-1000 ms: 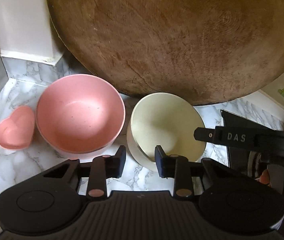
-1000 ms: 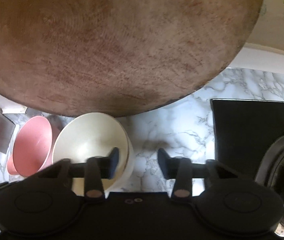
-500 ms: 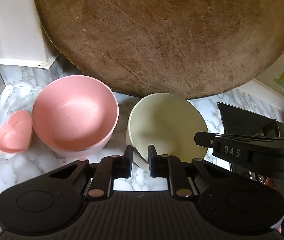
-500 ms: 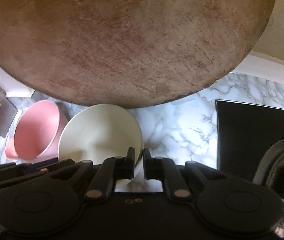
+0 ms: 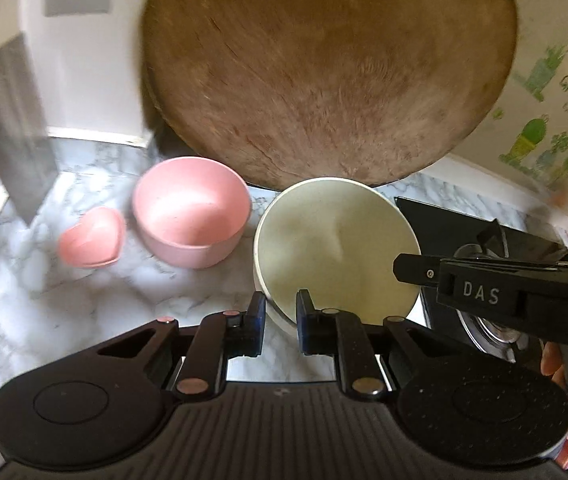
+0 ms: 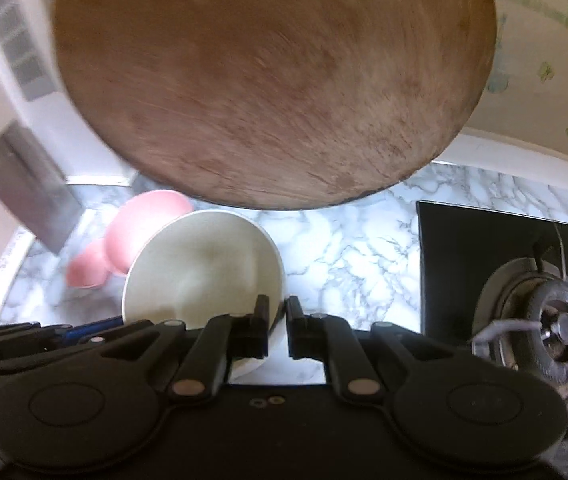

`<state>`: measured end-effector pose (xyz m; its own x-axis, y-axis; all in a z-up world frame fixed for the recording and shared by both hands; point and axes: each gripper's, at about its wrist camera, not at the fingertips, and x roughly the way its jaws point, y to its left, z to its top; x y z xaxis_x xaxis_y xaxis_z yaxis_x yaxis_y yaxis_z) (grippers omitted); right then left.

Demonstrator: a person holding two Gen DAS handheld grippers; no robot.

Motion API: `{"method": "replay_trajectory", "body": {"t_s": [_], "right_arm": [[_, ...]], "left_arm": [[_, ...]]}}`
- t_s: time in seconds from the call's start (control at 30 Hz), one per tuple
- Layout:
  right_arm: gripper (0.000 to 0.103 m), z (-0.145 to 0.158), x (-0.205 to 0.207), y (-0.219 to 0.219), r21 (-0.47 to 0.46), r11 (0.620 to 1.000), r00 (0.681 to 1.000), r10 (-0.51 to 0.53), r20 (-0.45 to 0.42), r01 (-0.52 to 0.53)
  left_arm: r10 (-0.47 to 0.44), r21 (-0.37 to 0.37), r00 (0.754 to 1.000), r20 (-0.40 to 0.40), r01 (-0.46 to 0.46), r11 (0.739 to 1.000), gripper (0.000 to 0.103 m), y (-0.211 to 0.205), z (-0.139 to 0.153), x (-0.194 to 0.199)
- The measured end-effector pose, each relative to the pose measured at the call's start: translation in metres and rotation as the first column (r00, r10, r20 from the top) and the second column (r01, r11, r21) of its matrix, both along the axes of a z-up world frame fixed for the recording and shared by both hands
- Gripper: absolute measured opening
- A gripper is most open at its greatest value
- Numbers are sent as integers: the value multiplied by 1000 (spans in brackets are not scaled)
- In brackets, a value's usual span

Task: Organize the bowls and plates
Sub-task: 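Lift the cream bowl with both grippers and carry it beside the bear plate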

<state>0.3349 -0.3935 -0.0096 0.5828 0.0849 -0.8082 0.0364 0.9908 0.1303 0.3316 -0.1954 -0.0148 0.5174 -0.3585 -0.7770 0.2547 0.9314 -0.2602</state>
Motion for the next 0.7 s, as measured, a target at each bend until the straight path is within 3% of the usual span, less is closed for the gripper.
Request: {"method": "replay_trajectory", "body": {"t_s": [0.33, 0.7], "right_arm": [[8, 50, -68, 71, -15, 999, 997, 38, 65, -37], [8, 36, -110, 163, -5, 992, 992, 124, 23, -124]], "left_arm": [[30, 15, 999, 31, -30, 999, 15, 75, 35, -66], [111, 72, 994, -1, -110, 991, 15, 161, 22, -122]]}}
